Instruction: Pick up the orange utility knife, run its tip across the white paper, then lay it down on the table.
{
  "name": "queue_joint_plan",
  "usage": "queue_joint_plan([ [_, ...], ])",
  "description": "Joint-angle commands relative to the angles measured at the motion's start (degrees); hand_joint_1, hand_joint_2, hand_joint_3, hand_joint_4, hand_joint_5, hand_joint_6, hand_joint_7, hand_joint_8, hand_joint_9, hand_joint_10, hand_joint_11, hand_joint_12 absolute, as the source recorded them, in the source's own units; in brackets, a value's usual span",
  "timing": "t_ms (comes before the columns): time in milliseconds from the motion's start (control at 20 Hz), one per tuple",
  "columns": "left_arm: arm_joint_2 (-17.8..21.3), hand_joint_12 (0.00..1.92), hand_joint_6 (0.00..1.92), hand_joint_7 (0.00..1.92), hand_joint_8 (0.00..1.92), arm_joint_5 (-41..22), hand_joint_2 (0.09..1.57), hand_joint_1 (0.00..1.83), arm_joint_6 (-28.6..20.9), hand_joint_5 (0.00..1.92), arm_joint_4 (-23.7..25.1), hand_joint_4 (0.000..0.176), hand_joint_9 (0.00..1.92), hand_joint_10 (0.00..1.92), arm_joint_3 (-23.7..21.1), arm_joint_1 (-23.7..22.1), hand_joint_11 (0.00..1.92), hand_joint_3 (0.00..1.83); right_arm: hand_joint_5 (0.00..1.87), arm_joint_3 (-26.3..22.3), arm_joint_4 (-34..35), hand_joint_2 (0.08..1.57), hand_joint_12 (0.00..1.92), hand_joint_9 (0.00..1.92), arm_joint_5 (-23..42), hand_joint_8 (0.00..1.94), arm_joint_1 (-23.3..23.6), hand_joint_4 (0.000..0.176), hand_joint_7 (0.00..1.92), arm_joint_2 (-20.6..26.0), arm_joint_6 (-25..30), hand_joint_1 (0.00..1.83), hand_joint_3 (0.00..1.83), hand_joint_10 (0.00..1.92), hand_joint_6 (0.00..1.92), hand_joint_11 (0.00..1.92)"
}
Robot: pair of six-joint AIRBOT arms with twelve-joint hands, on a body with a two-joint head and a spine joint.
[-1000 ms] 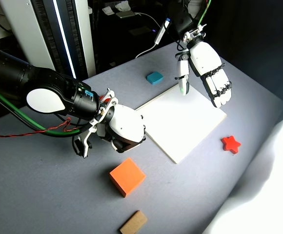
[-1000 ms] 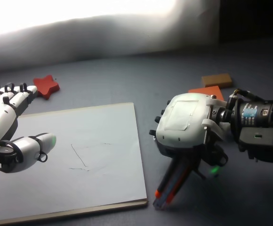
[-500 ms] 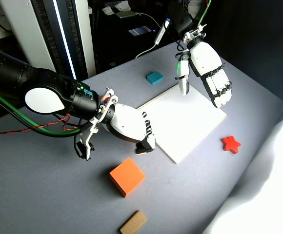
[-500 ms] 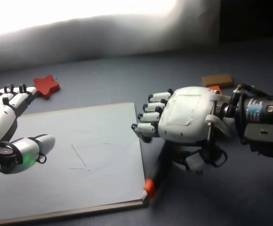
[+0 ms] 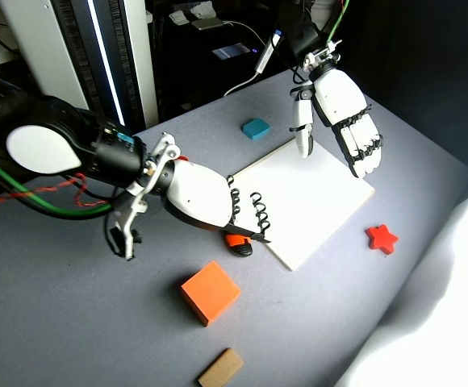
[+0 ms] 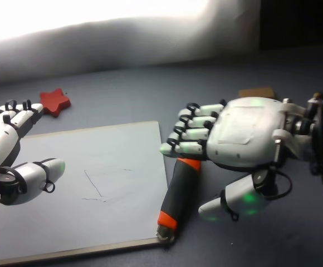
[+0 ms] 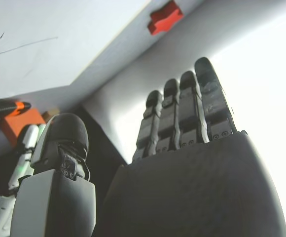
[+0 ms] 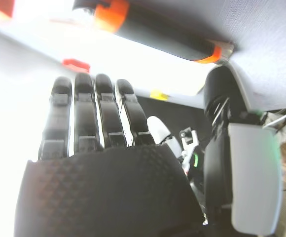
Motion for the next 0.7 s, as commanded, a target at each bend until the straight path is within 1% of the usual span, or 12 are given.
queue_joint_plan([
  [0, 0.26, 0.81, 0.04, 0.24, 0.03, -5.55, 1.32, 0.25, -0.03, 0.19, 2.85, 0.002, 0.2, 0.05, 0.32, -0.27, 0.0, 0.0, 0.1, -0.89, 1.51, 1.14, 0.3, 0.0, 3.6, 0.14, 1.06, 0.0, 0.22, 1.06, 0.27, 0.0, 0.03, 0.54, 0.22, 0.0],
  [50, 0.26, 1.45, 0.11, 0.72, 0.14, -5.55, 1.33, 0.25, -0.03, 0.6, 2.85, 0.0, 0.56, 0.32, 0.23, -0.36, 0.02, 0.0, 0.12, -4.28, 3.73, 1.2, 1.68, 0.15, 1.0, 1.09, 2.18, 0.0, 0.32, 4.89, 3.1, 0.04, 0.02, 1.38, 1.29, 0.0],
  [100, 0.26, 1.45, 0.11, 0.72, 0.14, -5.55, 1.33, 0.25, 0.07, 0.6, 2.85, 0.0, 0.56, 0.32, 0.22, -0.5, 0.02, 0.0, 0.12, -5.32, 3.73, 1.2, 1.68, 0.15, 0.57, 1.09, 2.56, 0.0, 0.32, 5.93, 5.22, 0.04, 0.02, 1.38, 1.29, 0.0],
  [150, 0.26, 1.51, 0.16, 0.78, 0.42, -5.55, 1.33, 0.27, 0.18, 0.74, 2.86, 0.0, 0.61, 0.72, 0.22, -0.64, 0.16, 0.0, 0.33, -6.19, 3.73, 1.22, 1.87, 0.34, 0.58, 1.4, 2.8, 0.0, 0.48, 6.83, 6.94, 0.06, 0.03, 1.67, 1.46, 0.05],
  [200, 0.26, 1.55, 0.23, 0.75, 0.74, -5.55, 1.34, 0.26, 0.63, 0.79, 2.88, 0.0, 0.61, 1.02, 0.24, -1.17, 0.27, 0.0, 0.47, -7.79, 3.73, 1.23, 1.91, 0.47, 0.76, 1.55, 3.21, 0.0, 0.61, 8.65, 8.46, 0.05, 0.03, 1.82, 1.51, 0.21],
  [250, 0.26, 1.61, 0.58, 0.79, 1.04, -5.54, 1.36, 0.23, 0.8, 0.77, 3.21, 0.0, 0.69, 1.24, 0.25, -1.81, 0.41, 0.0, 0.7, -9.27, 3.74, 1.25, 1.92, 0.79, 2.03, 1.59, 3.36, 0.0, 0.87, 10.48, 8.94, 0.05, 0.03, 1.9, 1.52, 0.55],
  [300, 0.28, 1.76, 0.98, 0.83, 1.33, -5.33, 1.37, 0.21, 1.0, 0.78, 3.55, 0.0, 0.77, 1.5, 0.21, -2.64, 0.54, 0.0, 0.89, -10.14, 3.76, 1.31, 1.92, 1.08, 2.46, 1.66, 3.5, 0.0, 1.12, 11.66, 9.29, 0.06, 0.06, 1.92, 1.64, 0.88],
  [350, 0.31, 1.89, 1.34, 0.92, 1.54, -4.44, 1.39, 0.19, 2.54, 0.83, 3.56, 0.0, 0.84, 1.74, 0.06, -4.35, 0.67, 0.01, 1.02, -11.19, 4.04, 1.38, 1.92, 1.26, 1.47, 1.81, 3.9, 0.0, 1.25, 13.13, 9.53, 0.07, 0.1, 1.92, 1.8, 1.13],
  [400, 0.32, 1.91, 1.52, 0.97, 1.65, -2.65, 1.41, 0.17, 3.92, 0.86, 3.55, 0.0, 0.9, 1.86, 0.02, -6.21, 0.76, 0.01, 1.07, -11.86, 4.37, 1.42, 1.92, 1.3, 0.38, 1.86, 4.42, 0.0, 1.28, 14.17, 9.53, 0.07, 0.12, 1.92, 1.86, 1.19],
  [500, 0.11, 1.92, 1.8, 1.06, 1.81, 1.12, 1.43, 0.17, 5.84, 0.91, 3.35, 0.0, 1.08, 1.92, 0.07, -8.99, 0.97, 0.01, 1.12, -12.7, 5.26, 1.47, 1.92, 1.39, -0.6, 1.9, 5.32, 0.0, 1.36, 15.91, 9.53, 0.08, 0.18, 1.92, 1.91, 1.34],
  [600, 0.04, 1.92, 1.91, 1.08, 1.91, 4.35, 1.45, 0.18, 7.8, 0.93, 3.36, 0.0, 1.12, 1.92, 0.01, -11.1, 1.05, 0.01, 1.18, -14.03, 7.46, 1.48, 1.92, 1.45, -0.69, 1.92, 6.35, 0.0, 1.39, 18.6, 9.45, 0.08, 0.26, 1.92, 1.92, 1.43],
  [650, 0.04, 1.92, 1.92, 1.1, 1.92, 5.42, 1.46, 0.17, 8.13, 0.94, 3.36, 0.0, 1.14, 1.92, -0.02, -11.51, 1.07, 0.01, 1.2, -14.48, 7.46, 1.45, 1.92, 1.46, -0.65, 1.94, 6.53, 0.038, 1.39, 19.51, 8.86, 0.08, 0.32, 1.92, 1.92, 1.45],
])
